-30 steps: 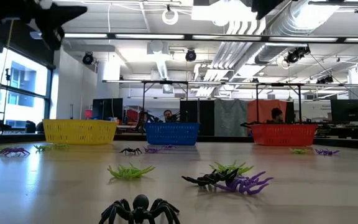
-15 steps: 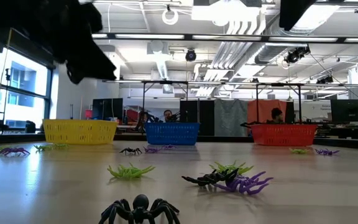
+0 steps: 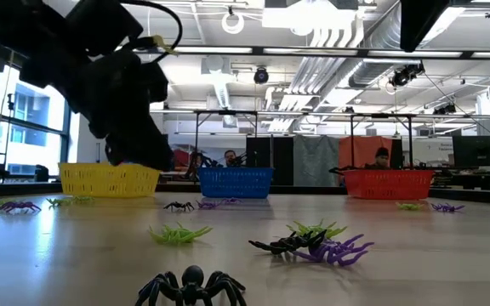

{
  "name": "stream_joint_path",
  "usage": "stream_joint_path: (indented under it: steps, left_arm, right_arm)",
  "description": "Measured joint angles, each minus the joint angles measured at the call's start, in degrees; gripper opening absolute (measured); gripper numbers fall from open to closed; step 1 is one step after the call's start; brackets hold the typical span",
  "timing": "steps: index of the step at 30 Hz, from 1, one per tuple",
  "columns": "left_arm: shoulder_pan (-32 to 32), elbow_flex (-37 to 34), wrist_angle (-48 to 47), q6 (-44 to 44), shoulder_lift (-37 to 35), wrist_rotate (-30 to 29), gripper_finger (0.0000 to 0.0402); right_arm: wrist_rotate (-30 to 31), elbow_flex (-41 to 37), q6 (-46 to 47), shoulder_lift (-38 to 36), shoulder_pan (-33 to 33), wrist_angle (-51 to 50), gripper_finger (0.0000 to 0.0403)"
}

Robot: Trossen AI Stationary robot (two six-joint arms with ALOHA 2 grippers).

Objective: Sort Halloween decoration
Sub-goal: Put the black spider toy into the red bin

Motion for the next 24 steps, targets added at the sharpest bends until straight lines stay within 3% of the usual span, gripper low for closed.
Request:
stream_joint_path:
  steps: [6, 13, 19, 24]
  left_arm:
    - [-1.9, 6.4, -2.3, 6.3, 6.6, -0.5, 0.0133]
    - [-2.8, 17.5, -18.6, 12.7, 14.2, -1.0, 0.0133]
    - [-3.5, 24.4, -29.3, 18.0, 16.3, -5.2, 0.0133]
    - [-3.7, 25.9, -33.6, 20.4, 16.3, -8.3, 0.0133]
  right_arm:
    - [0.0, 0.0, -1.0, 0.0, 0.0, 0.0, 0.013]
    - [-0.3, 0.0, -1.2, 0.0, 0.0, 0.0, 0.013]
    - [-0.3, 0.0, -2.6, 0.0, 0.0, 0.0, 0.013]
    - [-0.3, 0.0, -3.0, 0.0, 0.0, 0.0, 0.013]
